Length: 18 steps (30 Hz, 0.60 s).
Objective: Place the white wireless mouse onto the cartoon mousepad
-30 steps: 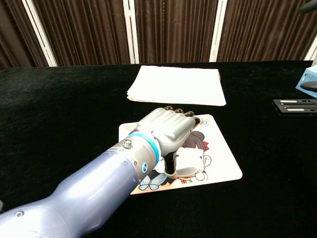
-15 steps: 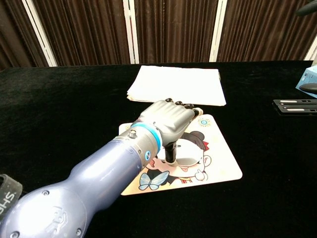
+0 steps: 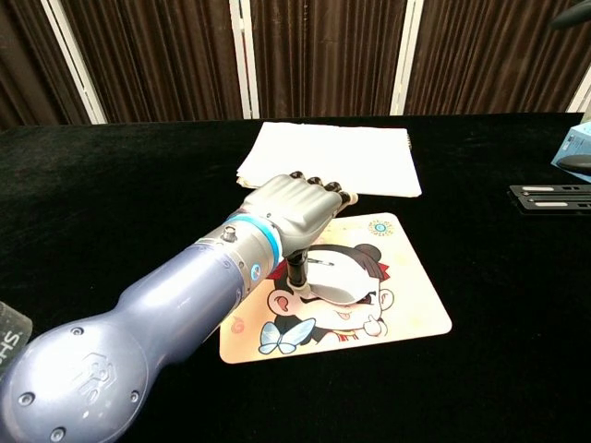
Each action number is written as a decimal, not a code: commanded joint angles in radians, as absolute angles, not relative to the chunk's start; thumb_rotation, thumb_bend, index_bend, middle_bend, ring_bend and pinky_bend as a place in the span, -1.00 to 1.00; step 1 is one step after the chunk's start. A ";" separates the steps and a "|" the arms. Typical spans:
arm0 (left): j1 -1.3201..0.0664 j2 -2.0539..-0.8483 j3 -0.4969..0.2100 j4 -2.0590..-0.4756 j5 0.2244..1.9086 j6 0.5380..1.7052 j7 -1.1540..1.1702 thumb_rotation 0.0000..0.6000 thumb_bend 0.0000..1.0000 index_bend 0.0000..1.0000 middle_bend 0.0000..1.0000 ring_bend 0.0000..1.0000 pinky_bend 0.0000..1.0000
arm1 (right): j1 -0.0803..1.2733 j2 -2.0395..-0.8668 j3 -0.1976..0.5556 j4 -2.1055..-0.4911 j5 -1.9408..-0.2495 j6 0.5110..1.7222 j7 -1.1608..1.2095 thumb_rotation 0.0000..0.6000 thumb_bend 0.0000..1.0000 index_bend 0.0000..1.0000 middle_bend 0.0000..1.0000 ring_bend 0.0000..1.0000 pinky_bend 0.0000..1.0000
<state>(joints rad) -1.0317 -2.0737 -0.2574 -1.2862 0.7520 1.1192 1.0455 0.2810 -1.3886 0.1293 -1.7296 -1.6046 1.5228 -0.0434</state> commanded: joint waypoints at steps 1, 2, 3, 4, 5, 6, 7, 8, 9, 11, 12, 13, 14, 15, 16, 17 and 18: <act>-1.034 -2.075 -0.263 -1.274 0.749 1.113 1.044 1.00 -1.00 -1.00 -1.00 -1.00 -1.00 | 0.281 -1.389 0.129 -1.729 -1.605 1.522 -0.044 1.00 -0.72 -0.72 -1.00 -1.00 -1.00; -1.035 -2.075 -0.265 -1.267 0.747 1.109 1.042 1.00 -1.00 -1.00 -1.00 -1.00 -1.00 | 0.281 -1.389 0.129 -1.729 -1.605 1.521 -0.044 1.00 -0.72 -0.72 -1.00 -1.00 -1.00; -1.036 -2.076 -0.269 -1.258 0.744 1.105 1.042 1.00 -1.00 -1.00 -1.00 -1.00 -1.00 | 0.281 -1.389 0.129 -1.730 -1.604 1.520 -0.043 1.00 -0.72 -0.72 -1.00 -1.00 -1.00; -1.038 -2.076 -0.271 -1.251 0.743 1.101 1.041 1.00 -0.99 -1.00 -1.00 -1.00 -1.00 | 0.281 -1.388 0.130 -1.730 -1.604 1.519 -0.042 1.00 -0.72 -0.72 -1.00 -1.00 -1.00; -1.040 -2.077 -0.273 -1.244 0.743 1.098 1.041 1.00 -0.99 -1.00 -1.00 -1.00 -1.00 | 0.281 -1.388 0.130 -1.731 -1.604 1.519 -0.042 1.00 -0.72 -0.72 -1.00 -1.00 -1.00; -1.041 -2.078 -0.275 -1.240 0.743 1.096 1.040 1.00 -0.99 -1.00 -1.00 -1.00 -1.00 | 0.281 -1.388 0.130 -1.731 -1.604 1.518 -0.042 1.00 -0.72 -0.72 -1.00 -1.00 -1.00; -1.043 -2.079 -0.278 -1.235 0.740 1.094 1.039 1.00 -1.00 -1.00 -1.00 -1.00 -1.00 | 0.281 -1.388 0.131 -1.731 -1.604 1.518 -0.042 1.00 -0.72 -0.72 -1.00 -1.00 -1.00; -1.045 -2.079 -0.281 -1.229 0.738 1.091 1.040 1.00 -1.00 -1.00 -1.00 -1.00 -1.00 | 0.281 -1.388 0.132 -1.731 -1.603 1.517 -0.042 1.00 -0.72 -0.72 -1.00 -1.00 -1.00; -1.047 -2.081 -0.285 -1.222 0.737 1.089 1.039 1.00 -0.99 -1.00 -1.00 -1.00 -1.00 | 0.281 -1.388 0.132 -1.731 -1.602 1.516 -0.041 1.00 -0.72 -0.72 -1.00 -1.00 -1.00; -1.053 -2.084 -0.297 -1.209 0.732 1.082 1.036 1.00 -0.99 -1.00 -1.00 -1.00 -1.00 | 0.281 -1.388 0.134 -1.732 -1.598 1.514 -0.041 1.00 -0.72 -0.72 -1.00 -1.00 -1.00; -1.057 -2.085 -0.303 -1.203 0.729 1.079 1.034 1.00 -0.99 -1.00 -1.00 -1.00 -1.00 | 0.281 -1.388 0.135 -1.731 -1.597 1.513 -0.040 1.00 -0.72 -0.72 -1.00 -1.00 -1.00; -1.060 -2.087 -0.308 -1.197 0.726 1.076 1.033 1.00 -0.99 -1.00 -1.00 -1.00 -1.00 | 0.281 -1.388 0.136 -1.731 -1.595 1.512 -0.040 1.00 -0.72 -0.72 -1.00 -1.00 -1.00; -1.063 -2.088 -0.313 -1.192 0.723 1.072 1.032 1.00 -0.99 -1.00 -1.00 -1.00 -1.00 | 0.281 -1.388 0.137 -1.732 -1.593 1.511 -0.039 1.00 -0.72 -0.72 -1.00 -1.00 -1.00; -1.066 -2.089 -0.319 -1.187 0.718 1.069 1.032 1.00 -0.99 -1.00 -1.00 -1.00 -1.00 | 0.281 -1.387 0.137 -1.732 -1.592 1.510 -0.038 1.00 -0.72 -0.72 -1.00 -1.00 -1.00; -1.070 -2.091 -0.326 -1.179 0.711 1.064 1.033 1.00 -0.99 -1.00 -1.00 -1.00 -1.00 | 0.281 -1.387 0.138 -1.733 -1.590 1.509 -0.037 1.00 -0.72 -0.72 -1.00 -1.00 -1.00; -1.074 -2.093 -0.330 -1.173 0.706 1.062 1.035 1.00 -0.99 -1.00 -1.00 -1.00 -1.00 | 0.281 -1.387 0.139 -1.733 -1.589 1.508 -0.036 1.00 -0.72 -0.72 -1.00 -1.00 -1.00; -1.077 -2.095 -0.335 -1.166 0.701 1.059 1.035 1.00 -0.99 -1.00 -1.00 -1.00 -1.00 | 0.281 -1.387 0.139 -1.734 -1.588 1.507 -0.035 1.00 -0.72 -0.72 -1.00 -1.00 -1.00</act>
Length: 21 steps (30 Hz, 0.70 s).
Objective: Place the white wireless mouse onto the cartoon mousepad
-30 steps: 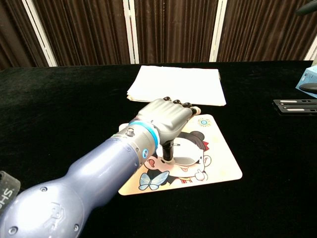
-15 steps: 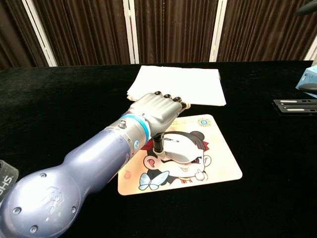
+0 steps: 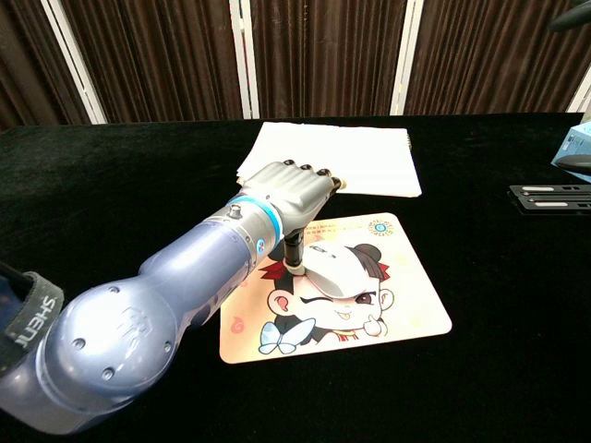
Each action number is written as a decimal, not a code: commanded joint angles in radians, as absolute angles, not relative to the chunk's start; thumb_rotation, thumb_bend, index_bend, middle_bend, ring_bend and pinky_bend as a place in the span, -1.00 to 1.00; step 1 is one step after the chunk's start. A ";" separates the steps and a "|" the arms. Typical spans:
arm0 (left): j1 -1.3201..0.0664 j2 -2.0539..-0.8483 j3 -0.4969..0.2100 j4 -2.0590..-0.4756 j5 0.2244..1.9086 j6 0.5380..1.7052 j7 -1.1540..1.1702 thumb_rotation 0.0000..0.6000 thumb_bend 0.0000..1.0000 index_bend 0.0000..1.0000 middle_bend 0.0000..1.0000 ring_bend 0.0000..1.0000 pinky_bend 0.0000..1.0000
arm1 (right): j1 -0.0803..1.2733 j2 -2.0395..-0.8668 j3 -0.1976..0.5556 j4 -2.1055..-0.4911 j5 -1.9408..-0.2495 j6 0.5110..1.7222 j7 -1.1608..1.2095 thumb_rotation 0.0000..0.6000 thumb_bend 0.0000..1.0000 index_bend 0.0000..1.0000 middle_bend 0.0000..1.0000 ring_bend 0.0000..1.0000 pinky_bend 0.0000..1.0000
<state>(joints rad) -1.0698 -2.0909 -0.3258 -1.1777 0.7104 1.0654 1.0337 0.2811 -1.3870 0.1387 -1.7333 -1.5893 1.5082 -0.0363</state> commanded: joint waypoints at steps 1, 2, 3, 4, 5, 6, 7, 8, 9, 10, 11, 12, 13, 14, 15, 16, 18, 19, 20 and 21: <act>-1.080 -2.097 -0.339 -1.160 0.697 1.057 1.036 1.00 -0.99 -1.00 -1.00 -1.00 -1.00 | 0.281 -1.386 0.140 -1.735 -1.587 1.506 -0.034 1.00 -0.72 -0.72 -1.00 -1.00 -1.00; -1.083 -2.100 -0.342 -1.154 0.694 1.055 1.036 1.00 -0.99 -1.00 -1.00 -1.00 -1.00 | 0.281 -1.385 0.140 -1.734 -1.586 1.505 -0.033 1.00 -0.72 -0.72 -1.00 -1.00 -1.00; -1.086 -2.102 -0.345 -1.147 0.692 1.054 1.036 1.00 -0.99 -1.00 -1.00 -1.00 -1.00 | 0.282 -1.385 0.142 -1.734 -1.582 1.503 -0.032 1.00 -0.72 -0.72 -1.00 -1.00 -1.00; -1.089 -2.104 -0.347 -1.140 0.689 1.052 1.036 1.00 -0.99 -1.00 -1.00 -1.00 -1.00 | 0.282 -1.385 0.143 -1.733 -1.577 1.500 -0.030 1.00 -0.72 -0.72 -1.00 -1.00 -1.00; -1.092 -2.107 -0.349 -1.133 0.687 1.050 1.036 1.00 -0.99 -1.00 -1.00 -1.00 -1.00 | 0.282 -1.384 0.145 -1.734 -1.572 1.497 -0.027 1.00 -0.72 -0.72 -1.00 -1.00 -1.00; -1.093 -2.108 -0.351 -1.128 0.685 1.049 1.036 1.00 -0.99 -1.00 -1.00 -1.00 -1.00 | 0.282 -1.383 0.146 -1.735 -1.567 1.494 -0.025 1.00 -0.72 -0.72 -1.00 -1.00 -1.00; -1.095 -2.110 -0.352 -1.123 0.684 1.048 1.037 1.00 -0.99 -1.00 -1.00 -1.00 -1.00 | 0.283 -1.382 0.147 -1.736 -1.563 1.492 -0.023 1.00 -0.72 -0.72 -1.00 -1.00 -1.00; -1.098 -2.113 -0.353 -1.114 0.682 1.047 1.037 1.00 -0.99 -1.00 -1.00 -1.00 -1.00 | 0.283 -1.381 0.148 -1.739 -1.559 1.489 -0.020 1.00 -0.72 -0.72 -1.00 -1.00 -1.00; -1.101 -2.117 -0.355 -1.105 0.680 1.044 1.037 1.00 -0.99 -1.00 -1.00 -1.00 -1.00 | 0.283 -1.380 0.148 -1.740 -1.558 1.488 -0.019 1.00 -0.72 -0.72 -1.00 -1.00 -1.00; -1.103 -2.120 -0.357 -1.099 0.678 1.042 1.035 1.00 -0.99 -1.00 -1.00 -1.00 -1.00 | 0.283 -1.379 0.148 -1.740 -1.558 1.487 -0.019 1.00 -0.72 -0.72 -1.00 -1.00 -1.00; -1.105 -2.124 -0.361 -1.093 0.676 1.040 1.032 1.00 -0.99 -1.00 -1.00 -1.00 -1.00 | 0.284 -1.378 0.149 -1.740 -1.559 1.486 -0.019 1.00 -0.72 -0.72 -1.00 -1.00 -1.00; -1.107 -2.127 -0.363 -1.086 0.676 1.039 1.028 1.00 -0.99 -1.00 -1.00 -1.00 -1.00 | 0.284 -1.378 0.149 -1.739 -1.559 1.486 -0.018 1.00 -0.72 -0.72 -1.00 -1.00 -1.00; -1.110 -2.130 -0.366 -1.080 0.676 1.037 1.025 1.00 -0.99 -1.00 -1.00 -1.00 -1.00 | 0.285 -1.378 0.150 -1.738 -1.559 1.485 -0.018 1.00 -0.72 -0.72 -1.00 -1.00 -1.00; -1.112 -2.132 -0.368 -1.075 0.677 1.037 1.023 1.00 -0.99 -1.00 -1.00 -1.00 -1.00 | 0.285 -1.378 0.150 -1.738 -1.558 1.485 -0.017 1.00 -0.72 -0.72 -1.00 -1.00 -1.00; -1.115 -2.135 -0.371 -1.067 0.676 1.035 1.021 1.00 -0.99 -1.00 -1.00 -1.00 -1.00 | 0.285 -1.378 0.150 -1.738 -1.558 1.484 -0.017 1.00 -0.72 -0.72 -1.00 -1.00 -1.00; -1.120 -2.139 -0.375 -1.056 0.675 1.033 1.022 1.00 -0.99 -1.00 -1.00 -1.00 -1.00 | 0.285 -1.377 0.151 -1.739 -1.557 1.484 -0.015 1.00 -0.72 -0.72 -1.00 -1.00 -1.00; -1.128 -2.145 -0.383 -1.041 0.674 1.030 1.018 1.00 -0.99 -1.00 -1.00 -1.00 -1.00 | 0.285 -1.377 0.151 -1.739 -1.558 1.484 -0.015 1.00 -0.72 -0.72 -1.00 -1.00 -1.00; -1.131 -2.147 -0.387 -1.036 0.674 1.028 1.016 1.00 -0.99 -1.00 -1.00 -1.00 -1.00 | 0.285 -1.377 0.151 -1.739 -1.558 1.483 -0.014 1.00 -0.72 -0.72 -1.00 -1.00 -1.00; -1.134 -2.150 -0.391 -1.031 0.674 1.026 1.013 1.00 -0.99 -1.00 -1.00 -1.00 -1.00 | 0.285 -1.377 0.151 -1.739 -1.559 1.483 -0.014 1.00 -0.72 -0.72 -1.00 -1.00 -1.00; -1.138 -2.152 -0.396 -1.026 0.676 1.025 1.007 1.00 -0.99 -1.00 -1.00 -1.00 -1.00 | 0.285 -1.378 0.150 -1.738 -1.560 1.483 -0.015 1.00 -0.72 -0.72 -1.00 -1.00 -1.00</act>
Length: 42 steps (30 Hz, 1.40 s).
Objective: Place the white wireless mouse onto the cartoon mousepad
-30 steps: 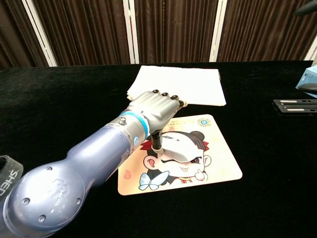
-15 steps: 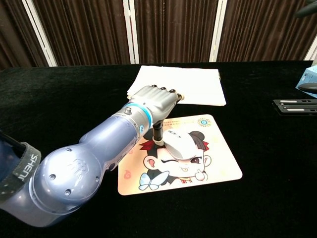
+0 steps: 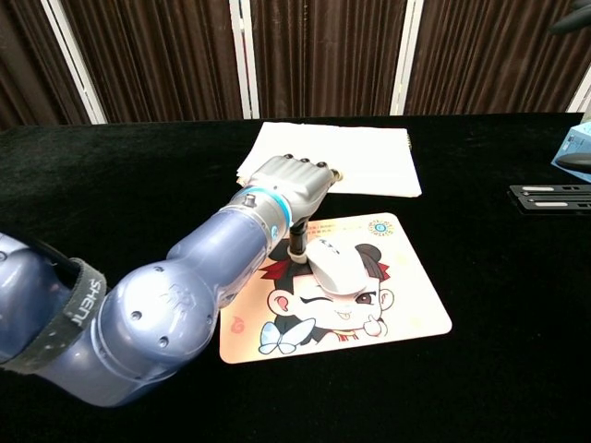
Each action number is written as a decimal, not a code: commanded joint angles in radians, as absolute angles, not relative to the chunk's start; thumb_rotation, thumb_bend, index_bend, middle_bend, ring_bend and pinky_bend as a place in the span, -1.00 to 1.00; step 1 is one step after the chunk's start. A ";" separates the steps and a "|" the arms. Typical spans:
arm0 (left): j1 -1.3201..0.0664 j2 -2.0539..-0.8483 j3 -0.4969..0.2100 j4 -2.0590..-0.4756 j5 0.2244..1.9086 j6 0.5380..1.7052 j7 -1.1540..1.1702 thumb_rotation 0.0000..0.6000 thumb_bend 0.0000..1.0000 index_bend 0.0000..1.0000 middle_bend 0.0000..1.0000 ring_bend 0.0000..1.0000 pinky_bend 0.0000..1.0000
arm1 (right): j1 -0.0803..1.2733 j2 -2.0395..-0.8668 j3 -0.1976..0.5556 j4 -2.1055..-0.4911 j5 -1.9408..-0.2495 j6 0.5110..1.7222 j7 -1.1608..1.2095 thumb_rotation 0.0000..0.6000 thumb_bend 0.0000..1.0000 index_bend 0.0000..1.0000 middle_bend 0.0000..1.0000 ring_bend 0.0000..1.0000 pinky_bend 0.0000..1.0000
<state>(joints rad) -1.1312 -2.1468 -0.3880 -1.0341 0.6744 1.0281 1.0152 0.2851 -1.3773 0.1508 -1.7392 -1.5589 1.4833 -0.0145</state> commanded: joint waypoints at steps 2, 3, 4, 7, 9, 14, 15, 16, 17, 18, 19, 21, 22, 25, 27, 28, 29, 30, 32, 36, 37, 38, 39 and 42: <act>-1.146 -2.156 -0.402 -1.015 0.683 1.024 1.001 1.00 -0.98 -1.00 -1.00 -1.00 -1.00 | 0.286 -1.378 0.150 -1.736 -1.561 1.483 -0.015 1.00 -0.72 -0.72 -1.00 -1.00 -1.00; -1.150 -2.159 -0.406 -1.009 0.683 1.023 0.999 1.00 -0.98 -1.00 -1.00 -1.00 -1.00 | 0.286 -1.378 0.150 -1.736 -1.560 1.482 -0.015 1.00 -0.72 -0.72 -1.00 -1.00 -1.00; -1.154 -2.162 -0.411 -1.002 0.683 1.022 0.996 1.00 -0.98 -1.00 -1.00 -1.00 -1.00 | 0.286 -1.378 0.150 -1.736 -1.559 1.481 -0.014 1.00 -0.72 -0.72 -1.00 -1.00 -1.00; -1.164 -2.171 -0.423 -0.985 0.680 1.015 0.988 1.00 -0.99 -1.00 -1.00 -1.00 -1.00 | 0.287 -1.378 0.151 -1.734 -1.557 1.479 -0.014 1.00 -0.72 -0.72 -1.00 -1.00 -1.00; -1.169 -2.176 -0.427 -0.976 0.675 1.008 0.987 1.00 -0.98 -1.00 -1.00 -1.00 -1.00 | 0.287 -1.378 0.152 -1.732 -1.556 1.478 -0.013 1.00 -0.72 -0.72 -1.00 -1.00 -1.00; -1.165 -2.164 -0.413 -0.982 0.693 1.016 0.989 1.00 -0.98 -1.00 -1.00 -1.00 -1.00 | 0.288 -1.374 0.154 -1.732 -1.545 1.469 -0.006 1.00 -0.72 -0.72 -1.00 -1.00 -1.00; -1.160 -2.156 -0.409 -0.993 0.699 1.020 0.986 1.00 -0.98 -1.00 -1.00 -1.00 -1.00 | 0.288 -1.373 0.153 -1.732 -1.544 1.467 -0.005 1.00 -0.72 -0.72 -1.00 -1.00 -1.00; -1.152 -2.145 -0.405 -1.010 0.703 1.027 0.983 1.00 -0.98 -1.00 -1.00 -1.00 -1.00 | 0.288 -1.371 0.153 -1.730 -1.546 1.467 -0.005 1.00 -0.72 -0.72 -1.00 -1.00 -1.00; -1.141 -2.132 -0.402 -1.036 0.708 1.036 0.977 1.00 -0.98 -1.00 -1.00 -1.00 -1.00 | 0.288 -1.369 0.153 -1.726 -1.548 1.468 -0.004 1.00 -0.72 -0.72 -1.00 -1.00 -1.00; -1.122 -2.110 -0.395 -1.079 0.718 1.050 0.966 1.00 -0.98 -1.00 -1.00 -1.00 -1.00 | 0.288 -1.368 0.155 -1.719 -1.548 1.470 -0.003 1.00 -0.72 -0.72 -1.00 -1.00 -1.00; -1.110 -2.095 -0.389 -1.106 0.726 1.060 0.960 1.00 -0.98 -1.00 -1.00 -1.00 -1.00 | 0.288 -1.367 0.156 -1.716 -1.546 1.470 0.000 1.00 -0.72 -0.72 -1.00 -1.00 -1.00; -1.069 -2.026 -0.356 -1.212 0.762 1.092 0.956 1.00 -0.98 -1.00 -1.00 -1.00 -1.00 | 0.289 -1.363 0.158 -1.712 -1.542 1.468 0.009 1.00 -0.72 -0.72 -1.00 -1.00 -1.00; -1.054 -1.991 -0.340 -1.257 0.781 1.106 0.959 1.00 -0.98 -1.00 -1.00 -1.00 -1.00 | 0.289 -1.362 0.159 -1.709 -1.544 1.469 0.010 1.00 -0.72 -0.72 -1.00 -1.00 -1.00; -1.016 -1.907 -0.312 -1.361 0.828 1.145 0.957 1.00 -0.98 -1.00 -1.00 -1.00 -1.00 | 0.289 -1.361 0.160 -1.705 -1.549 1.472 0.009 1.00 -0.72 -0.72 -1.00 -1.00 -1.00; -0.975 -1.821 -0.291 -1.468 0.854 1.173 0.949 1.00 -0.98 -1.00 -1.00 -1.00 -1.00 | 0.290 -1.362 0.160 -1.703 -1.554 1.475 0.004 1.00 -0.72 -0.72 -1.00 -1.00 -1.00; -0.951 -1.769 -0.280 -1.530 0.863 1.187 0.943 1.00 -0.98 -1.00 -1.00 -1.00 -1.00 | 0.290 -1.363 0.159 -1.701 -1.555 1.476 -0.001 1.00 -0.72 -0.72 -1.00 -1.00 -1.00; -0.922 -1.706 -0.267 -1.605 0.871 1.199 0.933 1.00 -0.98 -1.00 -1.00 -1.00 -1.00 | 0.291 -1.364 0.159 -1.698 -1.556 1.475 -0.009 1.00 -0.72 -0.72 -1.00 -1.00 -1.00; -0.909 -1.677 -0.261 -1.639 0.874 1.204 0.927 1.00 -0.98 -1.00 -1.00 -1.00 -1.00 | 0.291 -1.365 0.158 -1.697 -1.556 1.474 -0.013 1.00 -0.72 -0.72 -1.00 -1.00 -1.00; -0.857 -1.575 -0.241 -1.752 0.887 1.225 0.892 1.00 -0.98 -1.00 -1.00 -1.00 -1.00 | 0.295 -1.366 0.159 -1.688 -1.556 1.470 -0.028 1.00 -0.72 -0.72 -1.00 -1.00 -1.00; -0.773 -1.428 -0.198 -1.879 0.953 1.260 0.799 1.00 -0.98 -1.00 -1.00 -1.00 -1.00 | 0.299 -1.356 0.161 -1.685 -1.541 1.453 -0.044 1.00 -0.72 -0.72 -1.00 -1.00 -1.00; -0.743 -1.384 -0.179 -1.905 0.980 1.277 0.774 1.00 -0.98 -1.00 -1.00 -1.00 -1.00 | 0.300 -1.348 0.161 -1.687 -1.532 1.442 -0.054 1.00 -0.72 -0.72 -1.00 -1.00 -1.00; -0.714 -1.343 -0.156 -1.928 1.020 1.291 0.740 1.00 -0.98 -1.00 -1.00 -1.00 -1.00 | 0.302 -1.338 0.160 -1.692 -1.522 1.430 -0.066 1.00 -0.72 -0.72 -1.00 -1.00 -1.00; -0.690 -1.311 -0.137 -1.939 1.057 1.299 0.706 1.00 -0.98 -1.00 -1.00 -1.00 -1.00 | 0.303 -1.329 0.160 -1.699 -1.515 1.420 -0.076 1.00 -0.72 -0.72 -1.00 -1.00 -1.00; -0.643 -1.259 -0.097 -1.948 1.129 1.321 0.639 1.00 -0.98 -1.00 -1.00 -1.00 -1.00 | 0.305 -1.310 0.155 -1.711 -1.499 1.398 -0.092 1.00 -0.72 -0.72 -1.00 -1.00 -1.00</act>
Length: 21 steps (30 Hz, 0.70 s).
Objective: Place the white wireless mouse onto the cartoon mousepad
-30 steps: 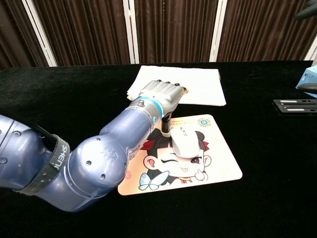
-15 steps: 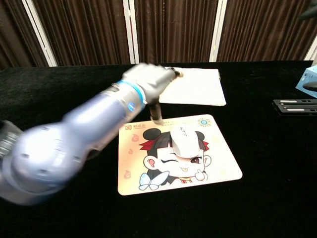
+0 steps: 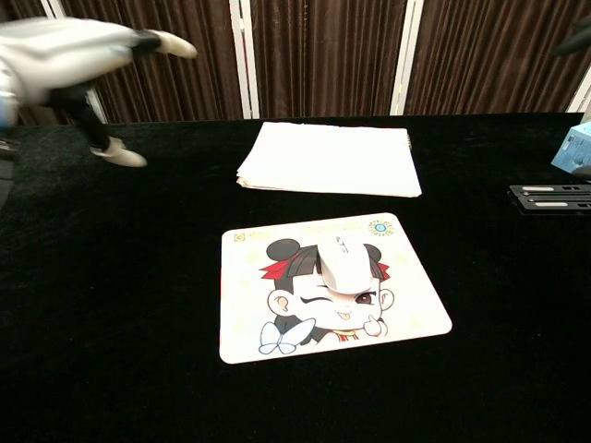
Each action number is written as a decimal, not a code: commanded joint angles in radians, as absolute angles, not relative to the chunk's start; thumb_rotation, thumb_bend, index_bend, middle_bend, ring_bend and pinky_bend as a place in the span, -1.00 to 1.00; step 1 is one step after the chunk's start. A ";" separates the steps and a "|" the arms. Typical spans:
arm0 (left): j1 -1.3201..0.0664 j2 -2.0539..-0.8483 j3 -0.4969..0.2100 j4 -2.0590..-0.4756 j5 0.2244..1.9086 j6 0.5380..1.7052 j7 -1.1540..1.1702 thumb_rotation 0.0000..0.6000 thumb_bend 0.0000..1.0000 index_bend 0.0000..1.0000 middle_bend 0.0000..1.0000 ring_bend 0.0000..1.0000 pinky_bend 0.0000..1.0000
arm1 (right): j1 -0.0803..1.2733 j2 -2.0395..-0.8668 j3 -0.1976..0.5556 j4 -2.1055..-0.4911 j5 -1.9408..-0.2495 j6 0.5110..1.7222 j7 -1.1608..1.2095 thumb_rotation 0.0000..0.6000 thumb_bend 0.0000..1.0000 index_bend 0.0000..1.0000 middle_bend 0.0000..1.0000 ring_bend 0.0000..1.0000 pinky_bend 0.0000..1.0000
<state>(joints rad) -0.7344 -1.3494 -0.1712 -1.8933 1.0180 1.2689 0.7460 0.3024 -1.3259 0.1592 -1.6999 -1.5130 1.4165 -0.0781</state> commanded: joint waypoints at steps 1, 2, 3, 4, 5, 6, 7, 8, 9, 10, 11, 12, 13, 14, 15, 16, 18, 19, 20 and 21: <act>-0.621 -1.240 -0.079 -1.949 1.157 1.337 0.614 1.00 -0.98 -1.00 -1.00 -1.00 -1.00 | 0.306 -1.302 0.151 -1.714 -1.494 1.387 -0.097 1.00 -0.72 -0.72 -1.00 -1.00 -1.00; -0.594 -1.217 -0.057 -1.947 1.201 1.356 0.577 1.00 -0.98 -1.00 -1.00 -1.00 -1.00 | 0.308 -1.290 0.147 -1.720 -1.489 1.373 -0.103 1.00 -0.73 -0.72 -1.00 -1.00 -1.00; -0.568 -1.198 -0.038 -1.941 1.241 1.377 0.537 1.00 -0.98 -1.00 -1.00 -1.00 -1.00 | 0.309 -1.281 0.143 -1.723 -1.483 1.362 -0.110 1.00 -0.73 -0.73 -1.00 -1.00 -1.00; -0.535 -1.180 -0.013 -1.926 1.294 1.407 0.488 1.00 -0.98 -1.00 -1.00 -1.00 -1.00 | 0.309 -1.271 0.139 -1.727 -1.476 1.351 -0.120 1.00 -0.73 -0.74 -1.00 -1.00 -1.00; -0.511 -1.171 0.004 -1.911 1.329 1.429 0.458 1.00 -0.98 -1.00 -1.00 -1.00 -1.00 | 0.309 -1.265 0.136 -1.729 -1.471 1.345 -0.127 1.00 -0.73 -0.76 -1.00 -1.00 -1.00; -0.496 -1.166 0.016 -1.901 1.351 1.442 0.441 1.00 -0.98 -1.00 -1.00 -1.00 -1.00 | 0.309 -1.262 0.135 -1.730 -1.467 1.342 -0.133 1.00 -0.72 -0.77 -1.00 -1.00 -1.00; -0.472 -1.160 0.035 -1.885 1.382 1.465 0.419 1.00 -0.98 -1.00 -1.00 -1.00 -1.00 | 0.308 -1.259 0.134 -1.730 -1.460 1.340 -0.143 1.00 -0.72 -0.79 -1.00 -1.00 -1.00; -0.447 -1.156 0.053 -1.868 1.412 1.489 0.399 1.00 -0.98 -1.00 -1.00 -1.00 -1.00 | 0.306 -1.257 0.134 -1.732 -1.454 1.339 -0.151 1.00 -0.72 -0.79 -1.00 -1.00 -1.00; -0.422 -1.155 0.069 -1.848 1.439 1.514 0.382 1.00 -0.98 -1.00 -1.00 -1.00 -1.00 | 0.304 -1.256 0.136 -1.732 -1.446 1.340 -0.157 1.00 -0.72 -0.79 -1.00 -1.00 -1.00; -0.399 -1.158 0.081 -1.824 1.464 1.542 0.368 1.00 -0.98 -1.00 -1.00 -1.00 -1.00 | 0.302 -1.254 0.137 -1.732 -1.439 1.342 -0.159 1.00 -0.72 -0.80 -1.00 -1.00 -1.00; -0.379 -1.164 0.089 -1.797 1.487 1.567 0.357 1.00 -0.98 -1.00 -1.00 -1.00 -1.00 | 0.299 -1.252 0.139 -1.731 -1.432 1.344 -0.160 1.00 -0.72 -0.80 -1.00 -1.00 -1.00; -0.359 -1.171 0.096 -1.768 1.505 1.590 0.348 1.00 -0.98 -1.00 -1.00 -1.00 -1.00 | 0.297 -1.250 0.141 -1.730 -1.425 1.346 -0.158 1.00 -0.72 -0.80 -1.00 -1.00 -1.00; -0.340 -1.180 0.102 -1.740 1.522 1.611 0.337 1.00 -0.98 -1.00 -1.00 -1.00 -1.00 | 0.295 -1.247 0.143 -1.728 -1.419 1.346 -0.154 1.00 -0.72 -0.80 -1.00 -1.00 -1.00; -0.325 -1.187 0.106 -1.715 1.534 1.625 0.326 1.00 -0.98 -1.00 -1.00 -1.00 -1.00 | 0.294 -1.243 0.145 -1.726 -1.414 1.348 -0.150 1.00 -0.72 -0.80 -1.00 -1.00 -1.00; -0.308 -1.196 0.109 -1.687 1.545 1.640 0.313 1.00 -0.98 -1.00 -1.00 -1.00 -1.00 | 0.291 -1.241 0.149 -1.722 -1.409 1.352 -0.142 1.00 -0.72 -0.80 -1.00 -1.00 -1.00; -0.297 -1.203 0.111 -1.668 1.550 1.646 0.306 1.00 -0.98 -1.00 -1.00 -1.00 -1.00 | 0.289 -1.241 0.152 -1.717 -1.407 1.357 -0.136 1.00 -0.72 -0.80 -1.00 -1.00 -1.00; -0.279 -1.211 0.114 -1.639 1.547 1.644 0.296 1.00 -0.98 -1.00 -1.00 -1.00 -1.00 | 0.284 -1.242 0.155 -1.702 -1.405 1.366 -0.118 1.00 -0.72 -0.80 -1.00 -1.00 -1.00; -0.272 -1.213 0.115 -1.630 1.541 1.635 0.290 1.00 -0.98 -1.00 -1.00 -1.00 -1.00 | 0.283 -1.243 0.157 -1.694 -1.405 1.370 -0.111 1.00 -0.72 -0.80 -1.00 -1.00 -1.00; -0.268 -1.214 0.113 -1.625 1.535 1.627 0.284 1.00 -0.98 -1.00 -1.00 -1.00 -1.00 | 0.282 -1.245 0.157 -1.689 -1.407 1.371 -0.104 1.00 -0.72 -0.80 -1.00 -1.00 -1.00; -0.267 -1.214 0.113 -1.624 1.532 1.624 0.281 1.00 -0.98 -1.00 -1.00 -1.00 -1.00 | 0.281 -1.246 0.157 -1.688 -1.407 1.372 -0.103 1.00 -0.72 -0.80 -1.00 -1.00 -1.00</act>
<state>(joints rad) -0.2726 -1.2092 0.1096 -1.6302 1.5350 1.6289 0.2881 0.2825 -1.2449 0.1558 -1.6884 -1.4063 1.3699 -0.1032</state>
